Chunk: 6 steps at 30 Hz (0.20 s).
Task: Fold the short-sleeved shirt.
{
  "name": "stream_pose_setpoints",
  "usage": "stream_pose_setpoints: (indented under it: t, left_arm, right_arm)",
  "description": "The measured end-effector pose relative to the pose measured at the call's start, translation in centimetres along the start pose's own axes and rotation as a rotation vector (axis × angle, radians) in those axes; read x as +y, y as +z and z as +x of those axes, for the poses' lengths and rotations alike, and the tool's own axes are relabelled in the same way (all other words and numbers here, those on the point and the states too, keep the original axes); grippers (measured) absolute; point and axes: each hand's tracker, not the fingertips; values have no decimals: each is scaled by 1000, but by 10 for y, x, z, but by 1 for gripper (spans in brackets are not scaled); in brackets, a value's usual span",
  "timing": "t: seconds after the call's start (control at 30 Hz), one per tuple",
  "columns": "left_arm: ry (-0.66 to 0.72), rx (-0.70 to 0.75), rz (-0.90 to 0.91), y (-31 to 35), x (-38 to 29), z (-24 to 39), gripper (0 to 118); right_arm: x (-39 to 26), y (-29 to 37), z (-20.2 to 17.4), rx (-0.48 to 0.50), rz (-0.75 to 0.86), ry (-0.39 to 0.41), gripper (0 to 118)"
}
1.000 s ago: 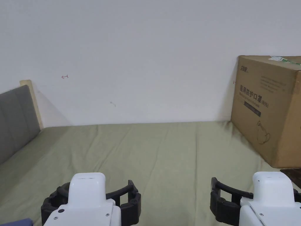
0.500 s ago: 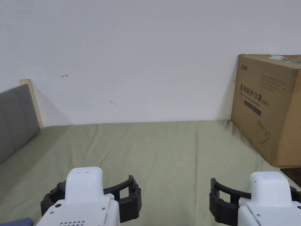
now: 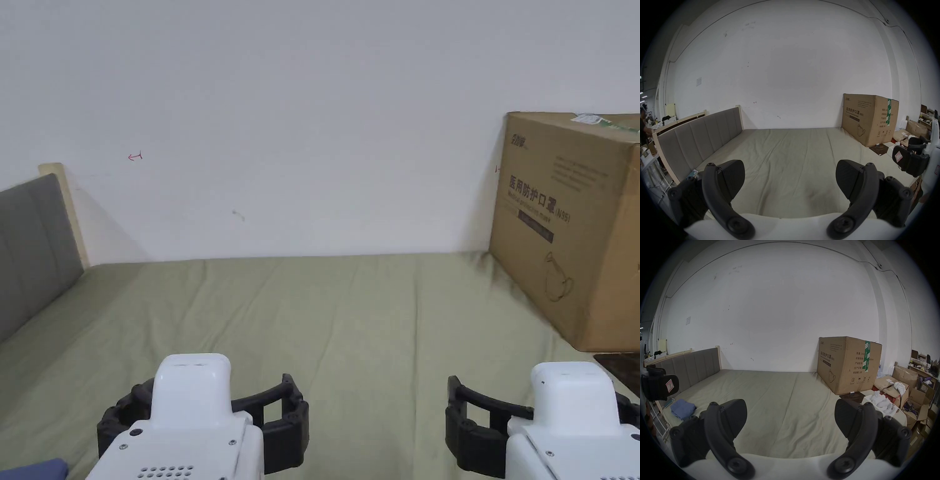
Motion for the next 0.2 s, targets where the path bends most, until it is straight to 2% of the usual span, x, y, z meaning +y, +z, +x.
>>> stream_pose_setpoints:
  t: [0.2]
  left_arm:
    - [3, -1, 39, 3, 1, -2, 114]
  right_arm:
    - [0, 0, 0, -1, -4, -4, 110]
